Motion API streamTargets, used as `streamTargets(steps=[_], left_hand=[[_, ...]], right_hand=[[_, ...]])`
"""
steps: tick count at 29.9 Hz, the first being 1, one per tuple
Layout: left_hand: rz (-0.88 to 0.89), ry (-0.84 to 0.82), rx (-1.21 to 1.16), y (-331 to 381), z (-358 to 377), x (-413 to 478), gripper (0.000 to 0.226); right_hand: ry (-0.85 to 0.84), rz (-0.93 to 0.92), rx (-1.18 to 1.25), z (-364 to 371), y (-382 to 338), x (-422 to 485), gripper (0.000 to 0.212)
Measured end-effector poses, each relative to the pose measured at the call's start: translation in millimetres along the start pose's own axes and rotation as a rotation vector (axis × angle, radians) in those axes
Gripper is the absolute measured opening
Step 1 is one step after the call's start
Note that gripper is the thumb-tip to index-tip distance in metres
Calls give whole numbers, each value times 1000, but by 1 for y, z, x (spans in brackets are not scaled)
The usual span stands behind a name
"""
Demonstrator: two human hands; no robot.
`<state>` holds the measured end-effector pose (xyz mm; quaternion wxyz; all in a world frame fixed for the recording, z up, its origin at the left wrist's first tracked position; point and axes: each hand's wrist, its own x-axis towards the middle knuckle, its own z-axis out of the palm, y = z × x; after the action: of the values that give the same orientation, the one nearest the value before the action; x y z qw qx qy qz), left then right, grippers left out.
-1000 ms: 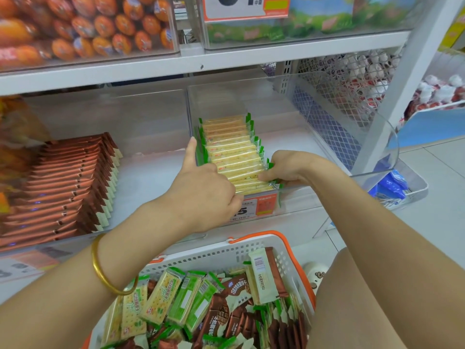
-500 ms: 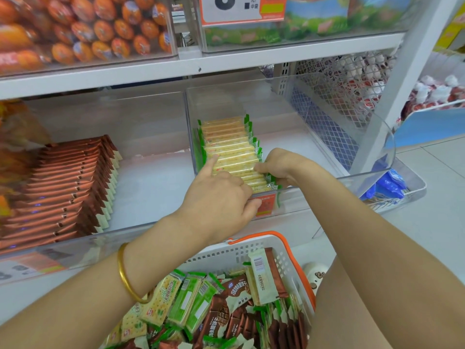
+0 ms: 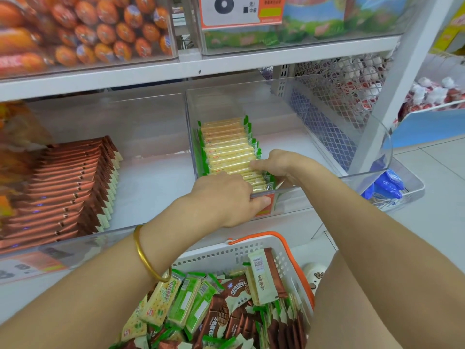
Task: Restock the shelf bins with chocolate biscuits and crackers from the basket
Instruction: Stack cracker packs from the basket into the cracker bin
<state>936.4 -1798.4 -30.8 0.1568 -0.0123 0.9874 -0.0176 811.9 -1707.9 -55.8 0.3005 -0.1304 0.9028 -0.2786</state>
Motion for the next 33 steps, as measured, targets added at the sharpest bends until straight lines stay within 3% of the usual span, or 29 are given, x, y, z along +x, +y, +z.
streamTargets(steps=[5, 14, 18, 20, 22, 24, 26, 28, 33], left_hand=[[-41, -31, -34, 3, -1, -3, 61], [20, 44, -10, -2, 11, -2, 37], [34, 65, 15, -1, 6, -8, 37], [40, 216, -11, 2, 10, -21, 37], [82, 482, -88, 6, 21, -40, 34], [140, 700, -161, 7, 38, -60, 29], [169, 760, -241, 6, 63, -76, 24], [179, 703, -269, 3, 94, -88, 22], [48, 362, -356, -16, 170, -87, 20]], right_hand=[[85, -15, 49, 7, -8, 7, 44], [52, -12, 57, 11, -9, 12, 46], [46, 0, 69, 1, -4, 3, 35], [177, -24, 20, -8, 1, -9, 29], [342, -142, 6, -16, 8, -29, 33], [414, -299, 128, -10, 14, -67, 29], [339, -414, 327, 6, 20, -112, 24], [186, -465, 350, 32, 32, -139, 26], [-178, -180, 18, 109, 75, -92, 25]])
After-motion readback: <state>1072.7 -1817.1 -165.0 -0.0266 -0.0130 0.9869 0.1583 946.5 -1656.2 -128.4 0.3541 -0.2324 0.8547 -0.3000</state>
